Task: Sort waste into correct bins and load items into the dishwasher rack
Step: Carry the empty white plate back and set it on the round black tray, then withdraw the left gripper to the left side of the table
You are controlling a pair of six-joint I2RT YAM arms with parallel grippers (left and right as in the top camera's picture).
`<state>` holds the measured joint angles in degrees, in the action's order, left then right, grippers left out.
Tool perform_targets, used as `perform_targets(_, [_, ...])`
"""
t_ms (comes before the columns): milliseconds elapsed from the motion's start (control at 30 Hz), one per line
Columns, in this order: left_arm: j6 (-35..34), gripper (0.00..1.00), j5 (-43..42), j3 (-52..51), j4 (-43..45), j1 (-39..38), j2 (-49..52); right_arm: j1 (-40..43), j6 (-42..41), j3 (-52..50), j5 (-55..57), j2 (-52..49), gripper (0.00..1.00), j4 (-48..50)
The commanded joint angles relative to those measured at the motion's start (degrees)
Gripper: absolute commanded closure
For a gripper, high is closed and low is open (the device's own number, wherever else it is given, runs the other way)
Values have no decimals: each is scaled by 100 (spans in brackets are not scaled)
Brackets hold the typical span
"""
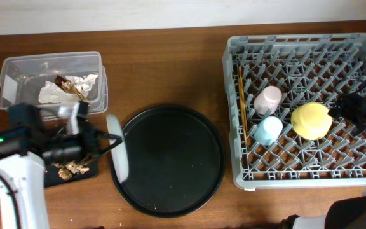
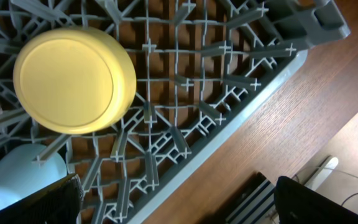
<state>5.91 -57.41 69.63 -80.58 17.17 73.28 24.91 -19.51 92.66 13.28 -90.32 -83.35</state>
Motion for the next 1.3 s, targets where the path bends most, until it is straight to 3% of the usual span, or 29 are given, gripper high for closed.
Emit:
perform_targets(0, [-2514, 99, 1497, 4, 1029, -1746, -212, 28, -50, -31, 90, -7, 1, 2])
perform_targets(100, [-3775, 99, 3204, 4, 1937, -3646, -116, 28, -50, -31, 90, -7, 1, 0])
perform_targets(133, [-4321, 99, 4258, 4, 2186, -4540, 28, 28, -50, -31, 90, -7, 1, 2])
perform_targets(200, [-5031, 99, 5897, 4, 2218, -5611, 422, 28, -50, -31, 90, -7, 1, 2])
perform_targets(300, [-5174, 99, 6310, 4, 2339, -6207, 1132, 28, -50, -31, 90, -7, 1, 2])
perform_targets(400, [-5174, 99, 6164, 4, 2461, -6330, 1932, 28, -50, -31, 90, -7, 1, 2])
perform_targets(433, [-5174, 91, 6078, 4, 2474, -6328, 2050, 28, -50, -31, 90, -7, 1, 2])
perform_targets(500, [-5171, 39, 6015, 4, 2487, -6323, 2118, 28, -50, -31, 90, -7, 1, 2])
perform_targets(533, [-5143, 20, 6015, 33, 2485, -6323, 2103, 28, -50, -31, 90, -7, 1, 2])
perform_targets(600, [-5119, 20, 6019, 195, 2371, -6288, 2059, 28, -50, -31, 90, -7, 1, 0])
perform_targets(733, [-5112, 21, 6463, 507, 1547, -5558, 1558, 28, -50, -31, 90, -7, 1, 0])
perform_targets(833, [-5108, 21, 6898, 511, 737, -4166, 979, 28, -50, -31, 90, -7, 1, 2])
perform_targets(933, [-5106, 21, 7449, 511, 378, -2140, 616, 28, -50, -31, 90, -7, 1, 0])
perform_targets(1100, [-4800, 23, 7337, 509, 1029, 678, 776, 28, -50, -31, 90, -7, 1, 2])
perform_targets(1233, [-4769, 21, 7265, 505, 2044, 1919, 1189, 28, -50, -31, 90, -7, 1, 2])
perform_targets(1267, [-4765, 14, 7289, 505, 2371, 2090, 1342, 28, -50, -31, 90, -7, 1, 2])
